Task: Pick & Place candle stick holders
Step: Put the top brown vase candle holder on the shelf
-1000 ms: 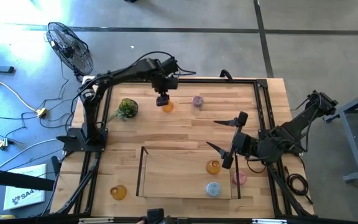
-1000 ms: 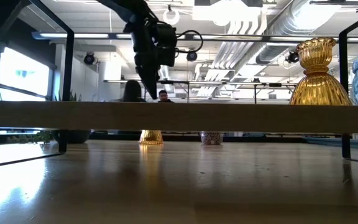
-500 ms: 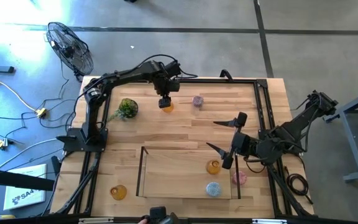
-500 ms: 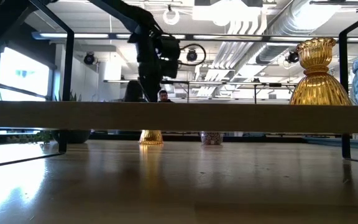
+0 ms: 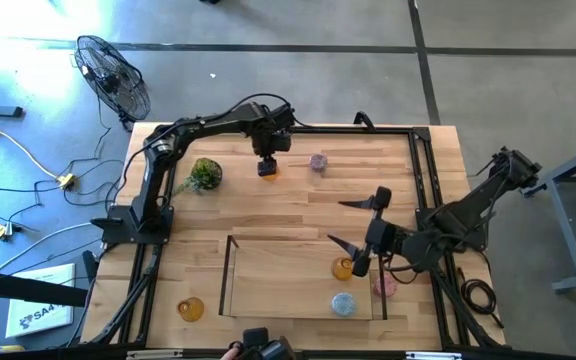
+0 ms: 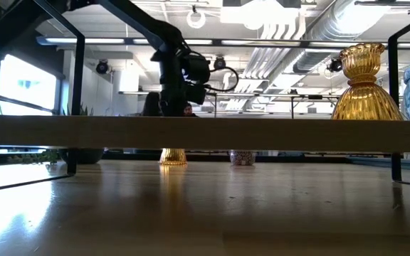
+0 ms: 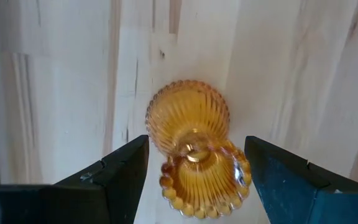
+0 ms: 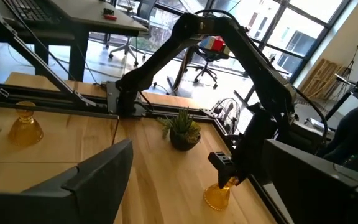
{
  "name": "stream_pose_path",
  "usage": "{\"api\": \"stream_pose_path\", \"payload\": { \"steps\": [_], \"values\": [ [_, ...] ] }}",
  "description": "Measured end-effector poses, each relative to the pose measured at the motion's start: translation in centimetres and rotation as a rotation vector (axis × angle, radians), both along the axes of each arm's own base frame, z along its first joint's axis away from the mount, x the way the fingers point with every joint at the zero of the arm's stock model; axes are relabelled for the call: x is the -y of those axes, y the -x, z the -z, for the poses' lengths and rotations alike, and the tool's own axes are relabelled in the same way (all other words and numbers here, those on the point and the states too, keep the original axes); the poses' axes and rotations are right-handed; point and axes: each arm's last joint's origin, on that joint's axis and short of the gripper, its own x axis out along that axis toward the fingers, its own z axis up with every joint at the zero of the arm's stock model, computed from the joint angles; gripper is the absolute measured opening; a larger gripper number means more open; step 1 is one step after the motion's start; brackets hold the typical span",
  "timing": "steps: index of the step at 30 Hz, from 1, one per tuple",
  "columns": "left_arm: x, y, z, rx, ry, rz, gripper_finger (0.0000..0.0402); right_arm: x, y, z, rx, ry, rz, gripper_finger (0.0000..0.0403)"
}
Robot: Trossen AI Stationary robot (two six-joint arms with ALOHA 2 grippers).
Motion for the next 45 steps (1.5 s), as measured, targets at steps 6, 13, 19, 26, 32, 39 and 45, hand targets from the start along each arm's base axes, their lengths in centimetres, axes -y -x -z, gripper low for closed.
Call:
{"api": "stream_pose_path", "payload": {
  "steps": [6,13,19,26,32,39,45],
  "values": [
    [0.0,0.0,0.0,0.002,0.000,0.004,0.0235,-0.2,-0.2,0.3,-0.008,0.006,0.001,0.0353],
    [-0.1,-0.2,0.2,0.018,-0.006,0.008,0.0162,-0.2,-0.2,0.4,-0.012,-0.008,-0.002,0.0353],
    [-0.1,-0.1,0.2,0.015,-0.006,0.020,0.0162,-0.1,-0.2,0.7,-0.022,-0.026,0.005,0.0353],
    [0.8,0.2,0.2,-0.033,0.036,0.042,0.0162,-0.1,-0.1,0.9,-0.028,-0.049,0.013,0.0353],
    [3.1,0.2,-0.8,-0.073,0.063,0.142,0.0162,-0.3,0.0,0.9,-0.026,-0.056,0.007,0.0353],
    [6.5,0.1,-3.5,-0.047,0.033,0.250,0.0162,-0.7,0.3,0.9,-0.025,-0.059,-0.009,0.0353],
    [10.2,0.6,-6.8,-0.046,0.029,0.310,0.0162,-1.5,0.9,0.8,-0.016,-0.038,-0.009,0.0353]
  ]
}}
